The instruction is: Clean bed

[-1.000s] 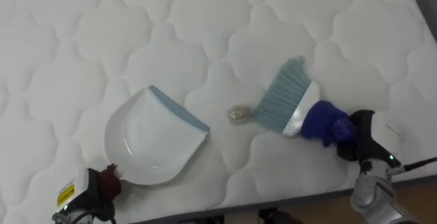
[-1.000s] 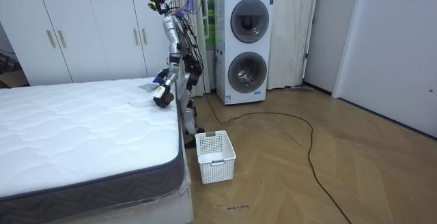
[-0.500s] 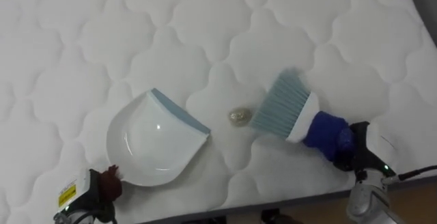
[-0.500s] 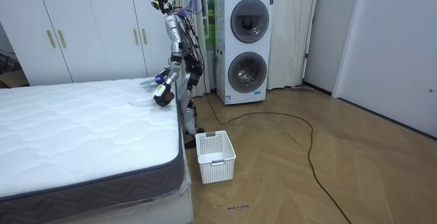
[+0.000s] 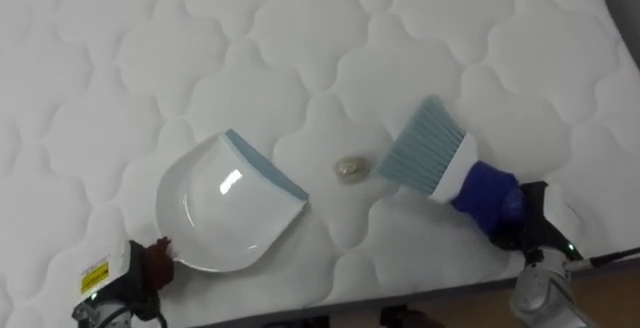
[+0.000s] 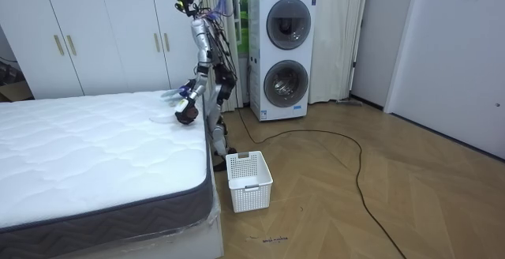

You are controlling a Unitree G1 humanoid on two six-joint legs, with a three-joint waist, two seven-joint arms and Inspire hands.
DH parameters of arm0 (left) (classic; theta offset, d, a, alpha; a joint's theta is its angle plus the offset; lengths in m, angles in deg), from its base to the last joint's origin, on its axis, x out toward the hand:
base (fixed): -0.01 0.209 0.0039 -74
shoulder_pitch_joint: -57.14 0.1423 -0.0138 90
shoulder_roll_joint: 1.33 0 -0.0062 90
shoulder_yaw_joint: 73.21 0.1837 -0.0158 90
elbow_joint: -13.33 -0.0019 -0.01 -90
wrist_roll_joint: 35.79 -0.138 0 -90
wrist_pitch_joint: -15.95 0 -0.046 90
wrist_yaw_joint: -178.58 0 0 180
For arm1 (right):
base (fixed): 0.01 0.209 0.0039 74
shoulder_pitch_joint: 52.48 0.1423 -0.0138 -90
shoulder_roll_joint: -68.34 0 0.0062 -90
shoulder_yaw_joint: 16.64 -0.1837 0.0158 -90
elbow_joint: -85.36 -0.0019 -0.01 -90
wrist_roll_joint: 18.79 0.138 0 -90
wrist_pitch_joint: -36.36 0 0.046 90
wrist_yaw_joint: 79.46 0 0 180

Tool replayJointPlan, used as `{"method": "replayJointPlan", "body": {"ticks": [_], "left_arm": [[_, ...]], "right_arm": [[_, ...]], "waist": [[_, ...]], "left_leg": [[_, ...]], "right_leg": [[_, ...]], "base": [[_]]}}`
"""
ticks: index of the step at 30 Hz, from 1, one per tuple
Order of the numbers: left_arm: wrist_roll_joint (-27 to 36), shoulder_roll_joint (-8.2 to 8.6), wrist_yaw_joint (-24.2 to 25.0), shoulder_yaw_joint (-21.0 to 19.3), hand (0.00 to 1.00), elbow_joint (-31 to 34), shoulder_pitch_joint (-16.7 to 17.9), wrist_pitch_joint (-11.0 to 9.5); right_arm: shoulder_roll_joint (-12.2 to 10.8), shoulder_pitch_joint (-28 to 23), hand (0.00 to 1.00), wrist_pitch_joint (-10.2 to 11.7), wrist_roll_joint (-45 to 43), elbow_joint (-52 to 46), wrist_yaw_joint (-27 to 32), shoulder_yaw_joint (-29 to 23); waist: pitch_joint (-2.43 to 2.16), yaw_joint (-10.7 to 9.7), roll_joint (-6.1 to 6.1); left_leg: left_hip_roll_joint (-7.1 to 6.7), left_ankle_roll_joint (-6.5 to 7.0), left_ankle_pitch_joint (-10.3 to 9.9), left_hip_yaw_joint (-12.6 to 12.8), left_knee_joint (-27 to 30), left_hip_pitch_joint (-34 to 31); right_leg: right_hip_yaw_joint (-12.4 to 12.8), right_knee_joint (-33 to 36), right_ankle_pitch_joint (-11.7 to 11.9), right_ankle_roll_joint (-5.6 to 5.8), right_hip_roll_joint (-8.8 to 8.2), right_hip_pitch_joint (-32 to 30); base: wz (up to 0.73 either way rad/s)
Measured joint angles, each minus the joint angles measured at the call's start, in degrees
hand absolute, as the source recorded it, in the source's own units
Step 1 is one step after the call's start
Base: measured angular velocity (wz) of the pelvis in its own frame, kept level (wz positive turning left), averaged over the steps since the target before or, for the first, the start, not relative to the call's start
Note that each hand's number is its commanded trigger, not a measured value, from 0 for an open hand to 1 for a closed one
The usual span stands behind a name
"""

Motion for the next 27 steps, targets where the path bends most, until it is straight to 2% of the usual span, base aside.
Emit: {"method": "replayJointPlan", "body": {"ticks": [5, 7, 12, 17, 19, 22, 25, 27], "left_arm": [[-8.3, -3.90, -0.6, -0.1, 1.00, 2.6, -1.2, 0.1], [-10.3, -4.89, -1.5, 0.2, 1.00, 2.8, -1.9, 0.4], [-13.2, -7.18, -3.1, 1.7, 1.00, 3.0, -3.9, 0.7], [-15.3, -7.30, -3.2, 2.2, 1.00, 3.4, -5.8, 1.9], [-15.3, -7.65, -3.7, 3.5, 1.00, 3.4, -6.9, 2.8], [-15.3, -8.23, -3.7, 4.4, 1.00, 3.3, -7.7, 3.1], [-15.4, -8.54, -3.1, 5.1, 1.00, 3.2, -9.2, 4.3], [-15.4, -8.98, -2.8, 5.5, 1.00, 3.1, -9.6, 4.5]], "right_arm": [[4.5, 2.5, 1.00, -2.3, -3.7, 1.9, -3.5, -0.9], [7.6, 4.1, 1.00, -4.4, -6.7, 2.3, -4.6, -0.9], [11.0, 7.3, 1.00, -6.5, -15.1, 3.9, -5.1, -0.8], [12.9, 10.0, 1.00, -8.8, -25.2, 3.8, -7.3, 0.8], [14.1, 11.8, 1.00, -9.8, -29.0, 3.8, -8.3, 2.4], [16.0, 14.7, 1.00, -9.9, -34.4, 3.8, -9.5, 3.9], [16.5, 17.8, 1.00, -11.6, -38.6, 3.8, -10.3, 5.1], [16.7, 19.3, 1.00, -12.1, -40.9, 3.8, -10.9, 6.1]], "waist": [[0.04, 0.1, -1.90], [0.29, 0.1, -2.30], [0.74, 0.3, -3.33], [1.01, 1.3, -3.77], [1.36, 1.6, -4.37], [1.60, 1.5, -4.78], [1.94, 1.6, -5.37], [1.99, 1.9, -5.82]], "left_leg": [[-0.11, 0.76, -0.4, 0.0, 1.8, -2.3], [-0.34, 1.12, -0.2, 0.0, 1.9, -2.8], [0.02, 1.52, -0.5, -0.1, 3.9, -4.8], [0.28, 1.52, -0.9, 0.2, 4.9, -5.1], [0.35, 1.52, -0.9, 0.4, 5.0, -5.3], [0.40, 1.52, -0.9, 0.4, 5.5, -5.3], [0.59, 1.52, -0.9, 0.3, 5.9, -5.5], [0.60, 1.53, -0.9, 0.3, 5.9, -5.5]], "right_leg": [[-0.5, 1.9, 0.0, 0.22, -0.89, -1.9], [-0.5, 1.9, 0.1, 0.45, -0.86, -2.3], [-1.0, 3.2, 0.3, 0.46, -0.82, -3.8], [-0.9, 4.1, 0.3, 0.32, -0.83, -4.5], [-0.8, 4.8, 0.4, 0.23, -0.91, -4.9], [-0.8, 4.7, 0.4, 0.15, -0.99, -4.8], [-0.9, 4.8, 0.4, 0.10, -0.89, -4.8], [-0.9, 4.8, 0.4, 0.08, -0.90, -4.8]], "base": [[0.06], [0.00], [0.00], [-0.05], [-0.02], [0.00], [0.00], [0.00]]}}
